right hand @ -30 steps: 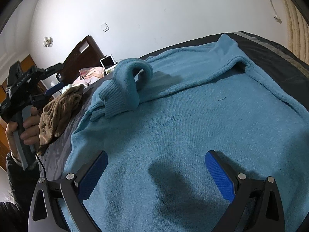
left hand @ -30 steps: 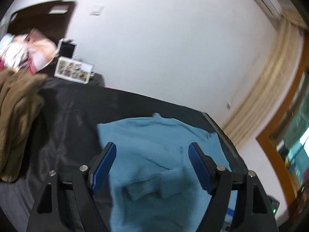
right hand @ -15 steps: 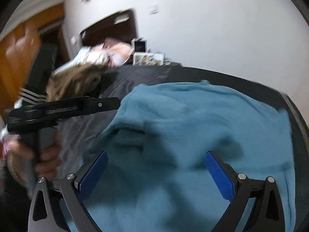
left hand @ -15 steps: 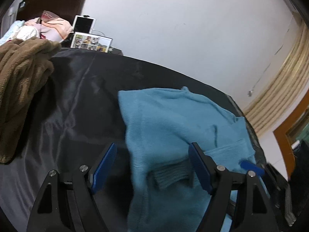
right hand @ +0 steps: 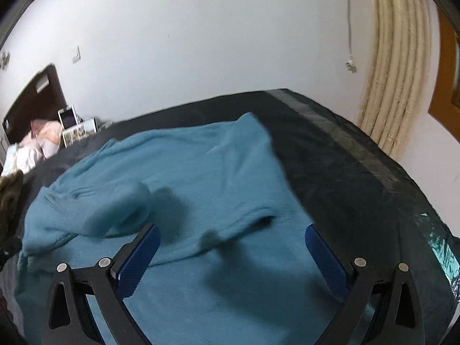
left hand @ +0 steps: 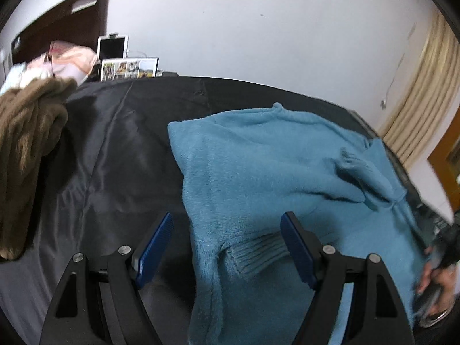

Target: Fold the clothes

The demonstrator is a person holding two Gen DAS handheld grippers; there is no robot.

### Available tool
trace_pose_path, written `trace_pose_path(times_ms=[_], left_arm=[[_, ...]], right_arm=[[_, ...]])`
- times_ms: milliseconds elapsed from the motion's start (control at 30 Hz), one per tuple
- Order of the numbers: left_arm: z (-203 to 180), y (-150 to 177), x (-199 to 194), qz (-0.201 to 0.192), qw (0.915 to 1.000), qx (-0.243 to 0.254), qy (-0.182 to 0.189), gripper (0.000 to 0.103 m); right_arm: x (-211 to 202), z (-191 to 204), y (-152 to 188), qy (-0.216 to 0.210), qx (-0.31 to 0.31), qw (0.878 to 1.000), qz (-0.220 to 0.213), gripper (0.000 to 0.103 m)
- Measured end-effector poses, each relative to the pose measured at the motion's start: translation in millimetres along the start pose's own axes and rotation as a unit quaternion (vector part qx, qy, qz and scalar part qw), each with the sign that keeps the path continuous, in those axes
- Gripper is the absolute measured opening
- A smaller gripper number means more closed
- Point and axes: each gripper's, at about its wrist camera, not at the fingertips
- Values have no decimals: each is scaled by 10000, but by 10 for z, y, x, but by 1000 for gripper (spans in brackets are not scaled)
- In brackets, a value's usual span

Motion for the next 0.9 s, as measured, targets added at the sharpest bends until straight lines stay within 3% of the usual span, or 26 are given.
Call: trace_pose_path(times_ms=[167, 300, 433, 533, 600, 667, 900], left_arm=[[-83, 27, 8, -64, 9985, 344, -421, 80], [-100, 48, 81, 17, 9975, 458, -533, 80], [-118, 72, 162, 104, 9964, 574, -616, 80], [-101, 81, 210, 144, 9959, 585, -678, 82], [-62, 72, 223, 171, 9959, 507, -732, 83], [-16, 62, 233, 200, 9958, 421, -784, 84], [72, 44, 189, 46, 9924, 289, -1193, 84]], right_arm=[[-49, 240, -59, -712, -807, 9942, -20, 102], [21, 645, -98, -1224, -1695, 9776, 227, 102], [459, 951, -145, -1148, -2097, 9673, 850, 102], [719, 764, -353, -750, -1509, 9829, 739, 102], [676, 467, -491, -461, -722, 9953, 444, 102], [603, 161, -620, -162, 77, 9997, 140, 102], [464, -139, -689, -816, 328, 9961, -84, 102]])
Point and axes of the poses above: each gripper's, at about its wrist camera, not at the fingertips, and x roughly the way its jaws point, z to its left, y to its underside, and after that the axes turned 9 degrees about -y, right-handed
